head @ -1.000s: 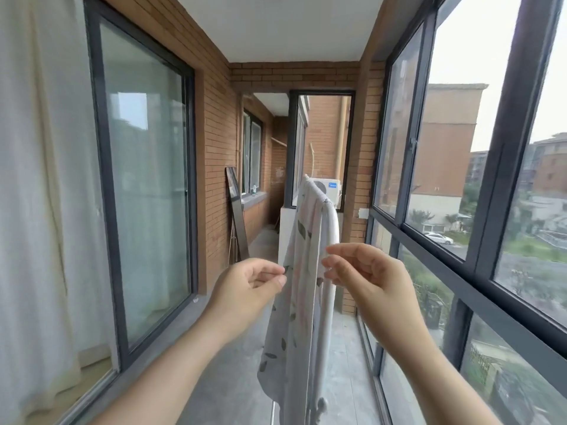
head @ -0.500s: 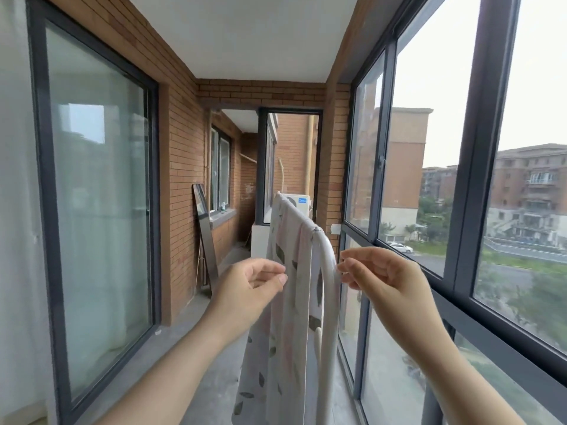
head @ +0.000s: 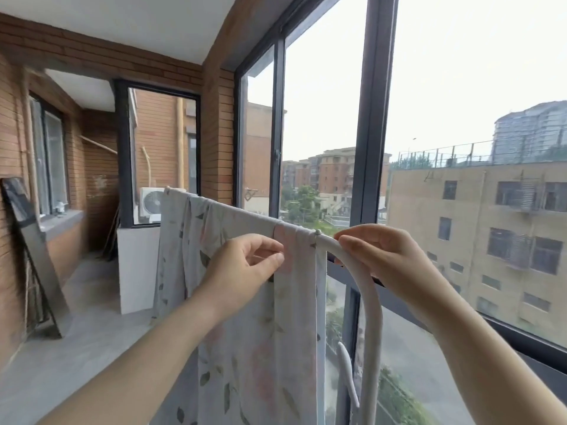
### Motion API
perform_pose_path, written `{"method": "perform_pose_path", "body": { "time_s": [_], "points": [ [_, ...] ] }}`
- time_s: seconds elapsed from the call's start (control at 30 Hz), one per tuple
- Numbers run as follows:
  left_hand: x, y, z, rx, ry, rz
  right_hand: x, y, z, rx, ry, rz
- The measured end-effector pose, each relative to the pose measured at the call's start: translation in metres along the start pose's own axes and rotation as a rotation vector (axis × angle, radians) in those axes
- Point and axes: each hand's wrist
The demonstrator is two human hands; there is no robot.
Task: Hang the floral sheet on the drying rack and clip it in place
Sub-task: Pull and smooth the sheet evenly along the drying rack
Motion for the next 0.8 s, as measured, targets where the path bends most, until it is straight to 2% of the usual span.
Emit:
{"method": "perform_pose_path", "body": {
  "time_s": [0.17,0.43,0.57,0.7,0.8],
  "points": [
    [-0.001,-0.005,-0.006,-0.046,-0.073,0.038,-0.013,-0.016,-0.001,-0.032,-0.155,-0.153],
    [-0.002,-0.025,-0.01,-0.046,-0.149,0.084,-0.016,-0.022,-0.014,0.019,-0.274,-0.252],
    [-0.001,-0.042,-0.012,-0.004,-0.137,0.131,-0.012,-0.017,-0.023,-0.012,-0.294,-0.218],
    [-0.002,-0.051,-0.016,0.048,-0.134,0.079,-0.01,-0.01,-0.036,-0.097,-0.286,-0.165],
    [-0.004,-0.05,-0.02,0.103,-0.183,0.068,-0.004,-0.01,-0.046,-0.117,-0.189,0.067]
  ]
}}
Point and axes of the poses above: each hand's wrist, its own z-axis away from the middle knuckle, its own y-axis out of the back of the hand, x = y × z, and after that the axes turned 3 degrees about y, right-handed
